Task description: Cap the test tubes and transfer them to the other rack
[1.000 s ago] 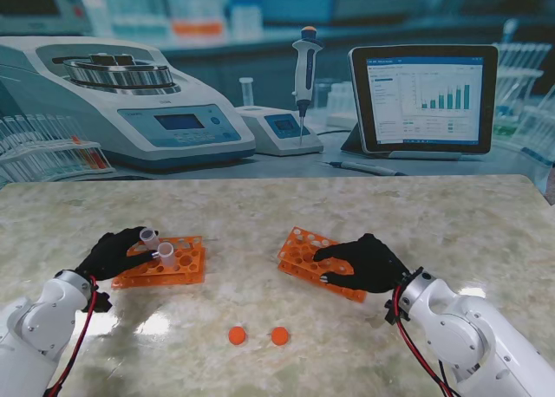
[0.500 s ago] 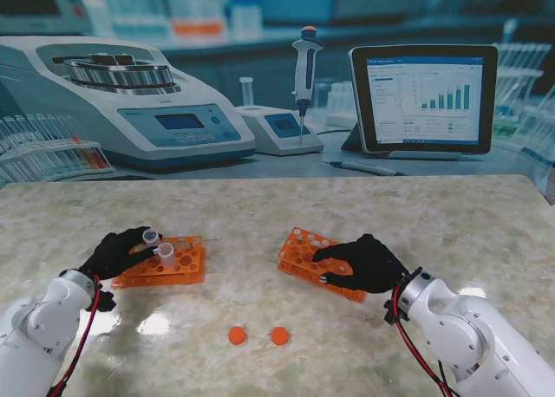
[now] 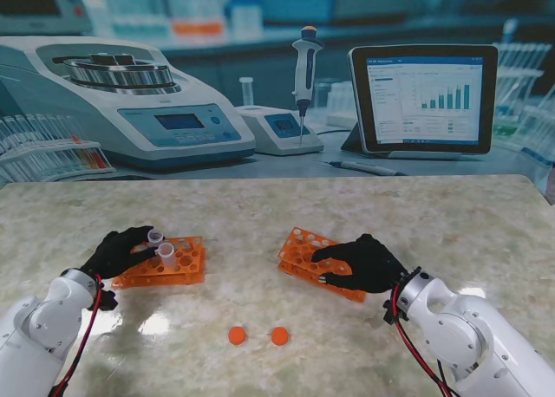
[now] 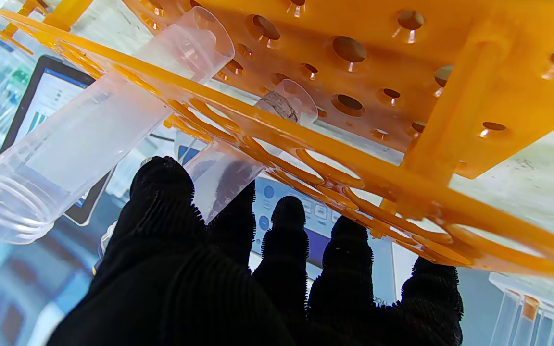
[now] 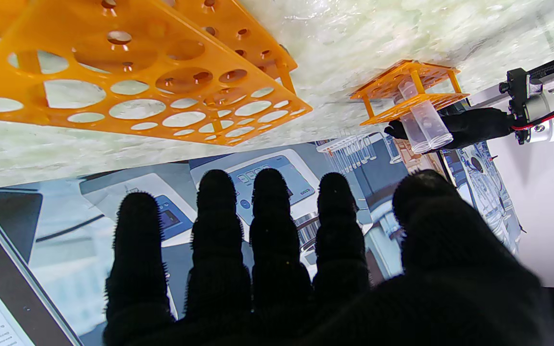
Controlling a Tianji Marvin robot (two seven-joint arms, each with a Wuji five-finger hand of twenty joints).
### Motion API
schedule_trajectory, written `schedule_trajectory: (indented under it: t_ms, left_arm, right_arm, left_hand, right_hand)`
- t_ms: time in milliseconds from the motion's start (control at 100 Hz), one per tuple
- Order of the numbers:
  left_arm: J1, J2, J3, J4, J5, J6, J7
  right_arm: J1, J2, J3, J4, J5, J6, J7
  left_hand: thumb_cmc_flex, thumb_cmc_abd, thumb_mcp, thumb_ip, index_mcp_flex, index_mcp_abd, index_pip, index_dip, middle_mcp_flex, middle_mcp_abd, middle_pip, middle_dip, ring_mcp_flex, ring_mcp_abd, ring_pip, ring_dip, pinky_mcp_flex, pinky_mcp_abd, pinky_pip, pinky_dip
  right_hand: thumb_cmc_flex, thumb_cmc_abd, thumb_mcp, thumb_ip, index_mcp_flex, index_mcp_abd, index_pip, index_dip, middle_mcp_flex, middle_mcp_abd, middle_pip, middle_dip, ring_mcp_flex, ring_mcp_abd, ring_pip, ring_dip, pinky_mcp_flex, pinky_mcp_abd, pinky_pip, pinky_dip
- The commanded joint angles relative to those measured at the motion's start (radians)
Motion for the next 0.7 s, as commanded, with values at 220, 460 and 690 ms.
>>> schedule_trajectory:
  t_ms: [220, 460, 690]
  left_arm:
    - [0.005, -0.006, 0.003, -0.003, -0.003, -0.003, 0.001]
    - [0.006, -0.008, 0.001, -0.006, -0.007, -0.005, 0.006]
    - [0.010, -0.008, -0.007, -0.020, -0.004, -0.016, 0.008]
  right_arm:
    - [-0.002, 0.000, -0.006, 0.002, 0.002, 0.000, 0.005]
    - [-0.002, 0.000, -0.007, 0.002, 0.003, 0.000, 0.007]
    - [-0.002, 0.000, -0.007, 0.002, 0.003, 0.000, 0.007]
  left_hand:
    - [0.106, 0.036, 0.038, 0.016, 0.130, -0.181, 0.141, 0.018, 0.013, -0.044, 0.011, -0.029, 0.008, -0.032, 0.005, -0.003, -0.009, -0.025, -0.051, -0.037]
    - [-0.011, -0.001, 0.028, 0.016, 0.102, -0.022, 0.075, -0.021, 0.014, 0.015, 0.000, -0.036, 0.012, -0.027, 0.005, -0.002, -0.003, -0.015, -0.050, -0.039]
    - [-0.042, -0.056, 0.036, 0.016, 0.076, 0.064, 0.009, -0.036, 0.008, 0.058, -0.015, -0.024, 0.008, -0.017, 0.007, 0.004, -0.002, -0.008, -0.048, -0.038]
  right_hand:
    - [-0.001, 0.045, -0.014, 0.024, 0.011, -0.004, -0.008, 0.011, 0.005, 0.007, 0.007, 0.008, -0.030, 0.002, -0.006, 0.011, -0.013, 0.002, -0.017, 0.016]
    - [-0.001, 0.045, -0.014, 0.024, 0.013, -0.005, -0.007, 0.012, 0.006, 0.006, 0.007, 0.008, -0.030, 0.002, -0.005, 0.011, -0.013, 0.003, -0.016, 0.016]
    - [-0.001, 0.044, -0.013, 0.024, 0.012, -0.005, -0.007, 0.012, 0.004, 0.005, 0.006, 0.008, -0.029, 0.002, -0.005, 0.011, -0.013, 0.002, -0.016, 0.016]
